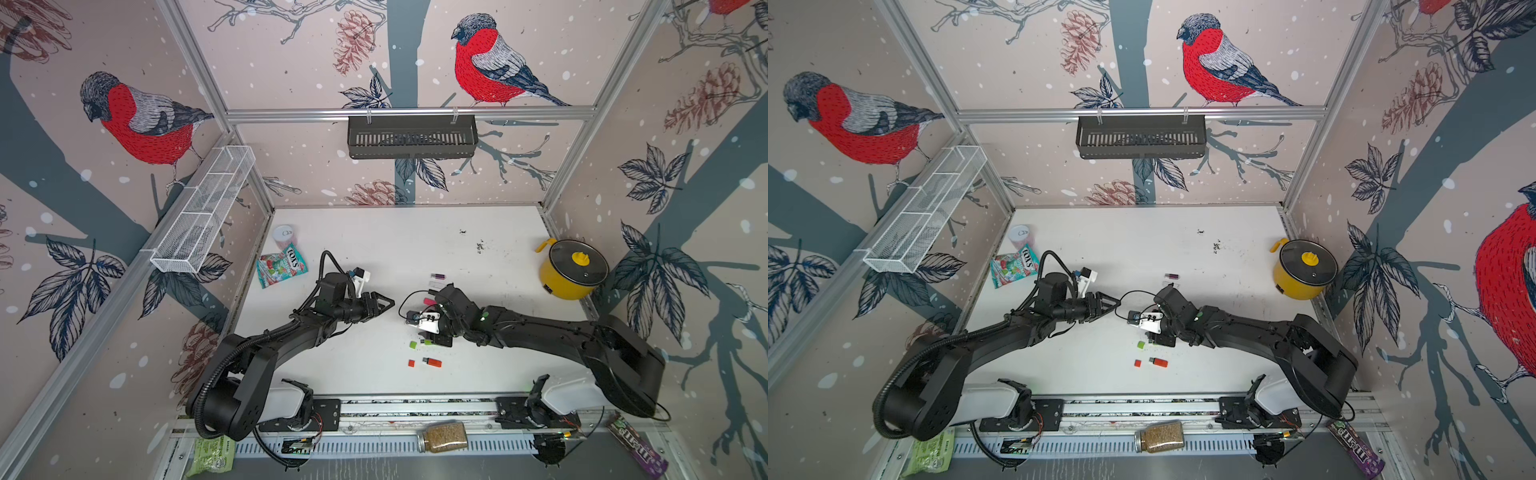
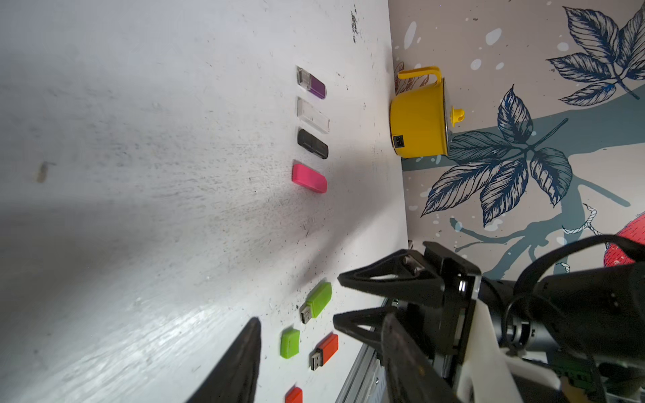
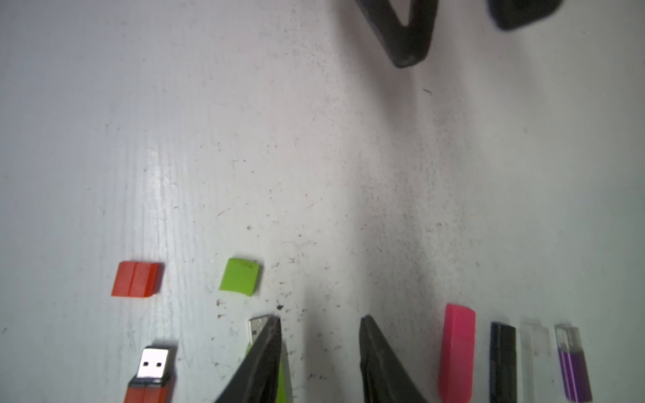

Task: Close the usb drive cover
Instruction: Place the USB drive at the center of the board, then pick up the cover from the center of the board.

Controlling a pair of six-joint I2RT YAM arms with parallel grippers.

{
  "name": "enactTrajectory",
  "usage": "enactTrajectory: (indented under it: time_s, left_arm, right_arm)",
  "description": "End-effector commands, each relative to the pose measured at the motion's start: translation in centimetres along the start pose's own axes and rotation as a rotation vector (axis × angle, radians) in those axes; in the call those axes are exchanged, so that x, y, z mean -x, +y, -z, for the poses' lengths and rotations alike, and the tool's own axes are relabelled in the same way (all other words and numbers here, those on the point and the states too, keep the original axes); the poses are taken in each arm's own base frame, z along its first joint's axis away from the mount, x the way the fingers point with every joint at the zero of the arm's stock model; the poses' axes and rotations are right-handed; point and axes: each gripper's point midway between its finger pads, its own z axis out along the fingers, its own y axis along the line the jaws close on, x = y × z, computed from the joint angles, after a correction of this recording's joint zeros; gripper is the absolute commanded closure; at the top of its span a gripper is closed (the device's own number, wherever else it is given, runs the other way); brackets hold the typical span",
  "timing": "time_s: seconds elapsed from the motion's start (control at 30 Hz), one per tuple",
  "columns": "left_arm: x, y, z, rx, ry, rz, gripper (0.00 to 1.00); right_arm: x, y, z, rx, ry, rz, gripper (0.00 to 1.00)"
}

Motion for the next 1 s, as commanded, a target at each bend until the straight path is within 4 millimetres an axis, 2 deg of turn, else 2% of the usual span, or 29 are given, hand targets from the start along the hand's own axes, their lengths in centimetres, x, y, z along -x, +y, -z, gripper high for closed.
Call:
enactTrajectory:
  time_s: [0.0, 0.13, 0.4, 0.97]
  left_arm:
    - [0.1, 0.3, 0.5, 0.009, -0.021, 0.012, 0.45]
    - [0.2, 0.6, 1.1, 0.015, -0.041, 0.023, 0.45]
    - [0.1, 0.9, 1.4, 0.021, -0.049, 0.029, 0.45]
    - [-0.1, 1.2, 1.2, 0.022, -0.039, 0.037, 0.45]
  right_arm:
    - [0.9, 0.5, -0.7, 0.001, -0.027, -0.009, 0.59]
    - [0.8, 1.8, -1.4, 0.038, -0.017, 0.014, 0.57]
    - [0.3, 2.8, -2.4, 0.081, 0.025, 0.017, 0.53]
    - [-0.3, 3.0, -3.7, 0.171, 0.124, 0.105, 0.52]
